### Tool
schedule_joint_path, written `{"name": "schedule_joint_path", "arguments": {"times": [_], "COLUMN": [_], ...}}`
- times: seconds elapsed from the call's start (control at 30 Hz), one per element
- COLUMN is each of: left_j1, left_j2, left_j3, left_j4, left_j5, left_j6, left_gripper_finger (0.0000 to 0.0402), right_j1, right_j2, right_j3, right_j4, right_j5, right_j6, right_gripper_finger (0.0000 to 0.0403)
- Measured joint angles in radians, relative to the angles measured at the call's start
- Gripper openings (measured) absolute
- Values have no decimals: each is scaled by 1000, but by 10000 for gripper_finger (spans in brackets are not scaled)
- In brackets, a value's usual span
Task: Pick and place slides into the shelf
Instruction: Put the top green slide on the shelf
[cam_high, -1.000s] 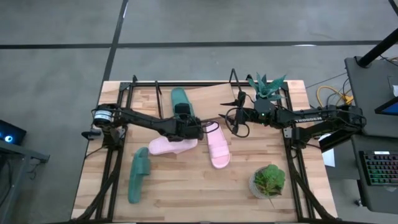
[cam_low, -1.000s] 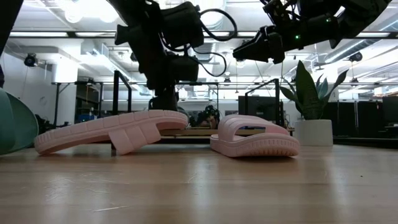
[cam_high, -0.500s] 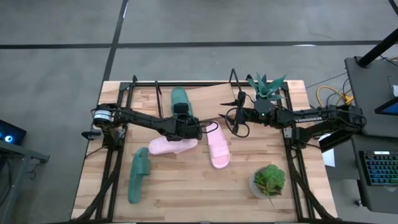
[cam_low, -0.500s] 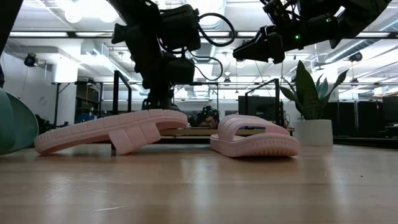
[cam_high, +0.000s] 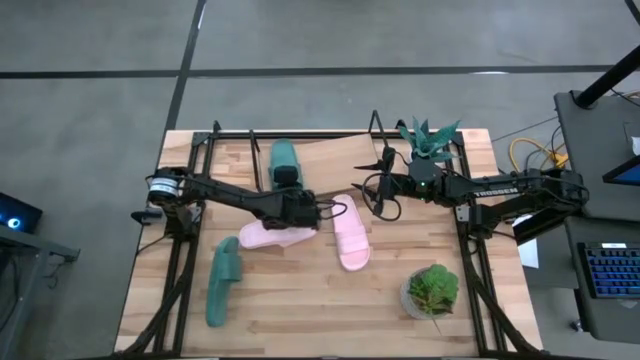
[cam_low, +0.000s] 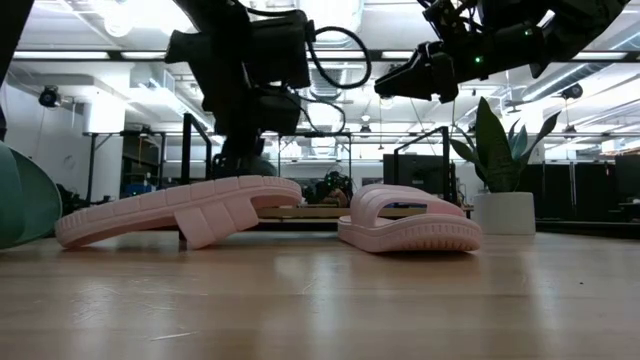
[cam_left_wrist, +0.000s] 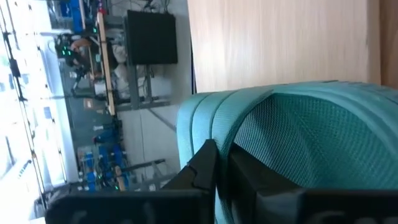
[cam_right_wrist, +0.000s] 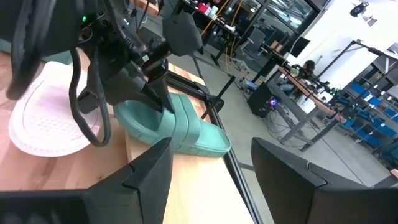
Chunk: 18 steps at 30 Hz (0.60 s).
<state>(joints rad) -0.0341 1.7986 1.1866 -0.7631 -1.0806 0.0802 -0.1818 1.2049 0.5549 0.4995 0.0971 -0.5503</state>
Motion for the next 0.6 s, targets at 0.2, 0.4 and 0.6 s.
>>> {"name": "schedule_joint_path", "arguments": {"times": [0.2,0.4,0.6], "left_j1": [-6,-7,-5], "left_j2": [0,0,-1], "left_j3": [-3,-5,-7], "left_j4": [-107,-114,-122], "left_j5": [8,76,123], "left_j6": [-120,-128,-124], "left_gripper_finger": [3,2,18], "right_j1": [0,0,0], "right_j2": [0,0,0], "right_j3": [0,0,0], "right_j4": [-2,-2,-2], "right_j5": [0,0,0], "right_j6": [0,-4,-2], "right_gripper_finger": [208,208,208]}}
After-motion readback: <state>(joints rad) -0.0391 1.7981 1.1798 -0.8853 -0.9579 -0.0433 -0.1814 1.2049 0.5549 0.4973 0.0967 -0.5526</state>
